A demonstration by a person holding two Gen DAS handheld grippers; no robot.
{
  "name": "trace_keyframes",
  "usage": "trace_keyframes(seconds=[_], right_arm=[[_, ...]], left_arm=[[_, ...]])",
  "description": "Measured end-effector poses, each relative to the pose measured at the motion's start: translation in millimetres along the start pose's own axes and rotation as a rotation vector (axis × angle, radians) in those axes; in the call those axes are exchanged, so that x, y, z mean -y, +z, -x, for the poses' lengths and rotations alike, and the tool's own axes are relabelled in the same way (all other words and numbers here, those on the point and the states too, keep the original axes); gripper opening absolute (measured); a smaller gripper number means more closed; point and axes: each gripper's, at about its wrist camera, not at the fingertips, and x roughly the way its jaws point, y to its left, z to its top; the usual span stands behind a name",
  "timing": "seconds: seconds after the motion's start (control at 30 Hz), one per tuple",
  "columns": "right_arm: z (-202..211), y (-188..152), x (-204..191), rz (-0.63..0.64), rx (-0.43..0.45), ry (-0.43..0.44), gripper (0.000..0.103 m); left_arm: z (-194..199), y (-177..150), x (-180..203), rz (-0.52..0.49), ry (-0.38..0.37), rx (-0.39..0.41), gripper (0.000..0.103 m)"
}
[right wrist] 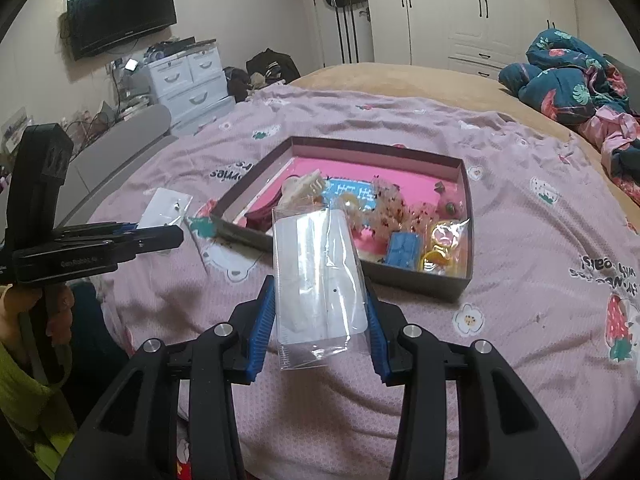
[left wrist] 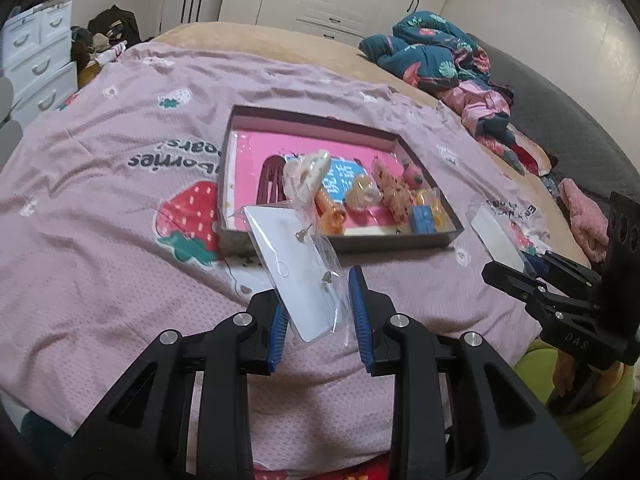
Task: Organize jewelry
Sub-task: 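Carry both earring bags over the tray and open both tools to drop them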
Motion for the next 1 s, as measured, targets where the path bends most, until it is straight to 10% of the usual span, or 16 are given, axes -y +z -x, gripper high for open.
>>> trace_keyframes(seconds=[1.0], right_arm=[[18, 51, 60, -0.112, 0.142, -0.114, 0.04]], left_arm=[[-46, 66, 54, -0.092, -0.061, 0.015, 0.021]])
